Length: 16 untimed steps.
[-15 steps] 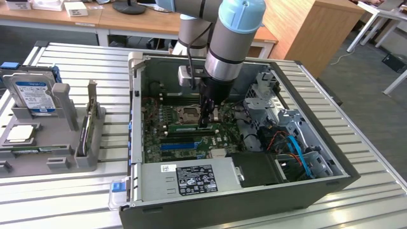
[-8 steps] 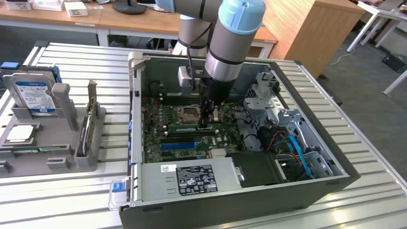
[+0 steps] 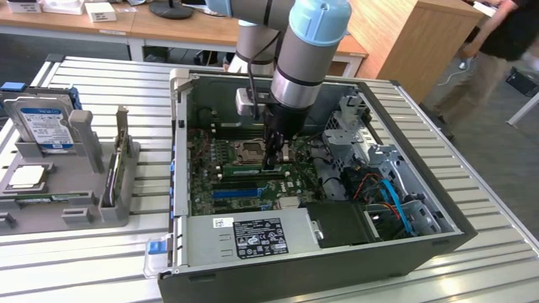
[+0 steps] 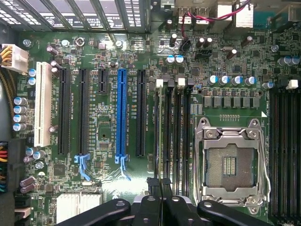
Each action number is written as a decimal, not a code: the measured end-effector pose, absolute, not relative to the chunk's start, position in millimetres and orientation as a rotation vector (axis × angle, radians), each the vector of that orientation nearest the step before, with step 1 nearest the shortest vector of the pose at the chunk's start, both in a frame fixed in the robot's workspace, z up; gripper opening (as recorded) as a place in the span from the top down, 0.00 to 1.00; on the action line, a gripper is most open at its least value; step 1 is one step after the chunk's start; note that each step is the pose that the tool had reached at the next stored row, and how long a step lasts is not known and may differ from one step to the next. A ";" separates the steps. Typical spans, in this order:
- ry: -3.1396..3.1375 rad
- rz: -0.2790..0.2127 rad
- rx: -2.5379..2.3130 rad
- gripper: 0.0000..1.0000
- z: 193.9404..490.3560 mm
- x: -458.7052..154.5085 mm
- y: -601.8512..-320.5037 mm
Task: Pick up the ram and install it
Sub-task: 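Insert the ram into the slot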
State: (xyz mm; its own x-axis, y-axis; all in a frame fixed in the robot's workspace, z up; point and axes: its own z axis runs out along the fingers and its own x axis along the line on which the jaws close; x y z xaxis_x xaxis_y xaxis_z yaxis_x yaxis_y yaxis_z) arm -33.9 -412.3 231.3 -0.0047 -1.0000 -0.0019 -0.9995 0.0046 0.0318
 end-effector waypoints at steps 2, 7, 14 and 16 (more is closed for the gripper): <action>-2.212 -0.037 2.201 0.89 231.0 -33.9 -412.2; -2.212 -0.037 2.201 0.89 230.2 -33.9 -412.2; -2.212 -0.037 2.201 0.89 228.2 -33.9 -412.2; -2.212 -0.037 2.200 0.89 227.4 -33.9 -412.2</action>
